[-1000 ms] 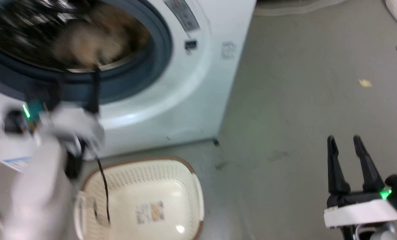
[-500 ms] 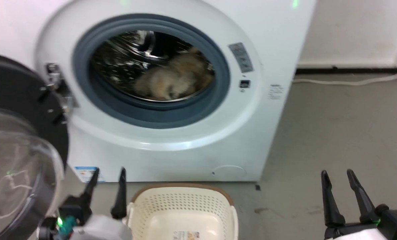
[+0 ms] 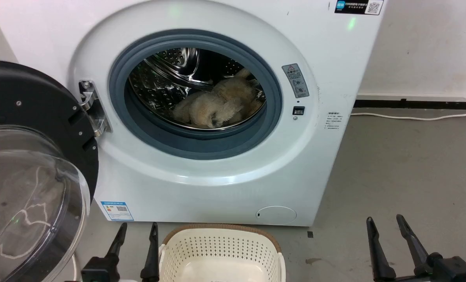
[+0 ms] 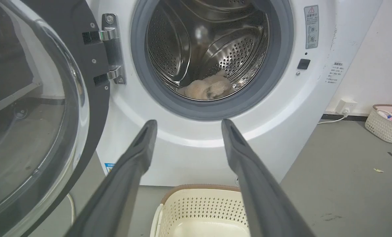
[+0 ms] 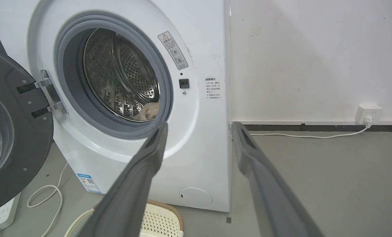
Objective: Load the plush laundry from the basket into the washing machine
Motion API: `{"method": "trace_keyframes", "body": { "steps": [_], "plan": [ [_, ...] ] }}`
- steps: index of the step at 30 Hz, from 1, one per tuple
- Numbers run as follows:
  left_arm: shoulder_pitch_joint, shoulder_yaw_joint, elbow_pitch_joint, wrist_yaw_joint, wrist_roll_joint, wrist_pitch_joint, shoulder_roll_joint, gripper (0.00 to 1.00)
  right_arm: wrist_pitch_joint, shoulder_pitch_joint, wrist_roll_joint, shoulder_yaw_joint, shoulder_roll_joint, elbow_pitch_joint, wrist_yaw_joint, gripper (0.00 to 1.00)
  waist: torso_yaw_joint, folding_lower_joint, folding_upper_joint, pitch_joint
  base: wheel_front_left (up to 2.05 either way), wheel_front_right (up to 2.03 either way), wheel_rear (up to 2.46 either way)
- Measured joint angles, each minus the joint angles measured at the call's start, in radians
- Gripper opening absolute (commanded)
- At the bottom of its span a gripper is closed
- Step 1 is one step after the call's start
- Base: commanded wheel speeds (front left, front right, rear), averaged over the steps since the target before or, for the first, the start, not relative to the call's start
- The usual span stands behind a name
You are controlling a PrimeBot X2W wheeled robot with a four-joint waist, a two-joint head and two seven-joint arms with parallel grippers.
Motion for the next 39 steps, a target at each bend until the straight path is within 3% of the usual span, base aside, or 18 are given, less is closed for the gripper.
{"method": "trace_keyframes", "body": {
  "steps": [1, 2, 39],
  "plan": [
    [0.0, 0.011, -0.001, -0.003, 0.004, 0.0, -0.003, 1.0, 0.0, 0.0, 0.0, 0.002, 0.0, 0.001, 0.0, 1.0, -0.002, 0.0, 0.0, 0.0, 0.0, 0.0, 0.0],
    [0.0, 0.022, -0.001, -0.004, 0.004, 0.0, -0.007, 0.0, 0.0, 0.0, 0.0, 0.003, 0.0, 0.003, 0.0, 0.0, -0.003, 0.0, 0.0, 0.001, 0.0, 0.0, 0.0],
    [-0.008, 0.046, -0.031, -0.009, 0.05, 0.064, -0.023, 0.0, 0.063, -0.018, -0.033, 0.002, 0.0, 0.001, 0.0, 0.0, 0.003, 0.0001, 0.0, 0.012, 0.0, 0.0, 0.0]
  ]
}}
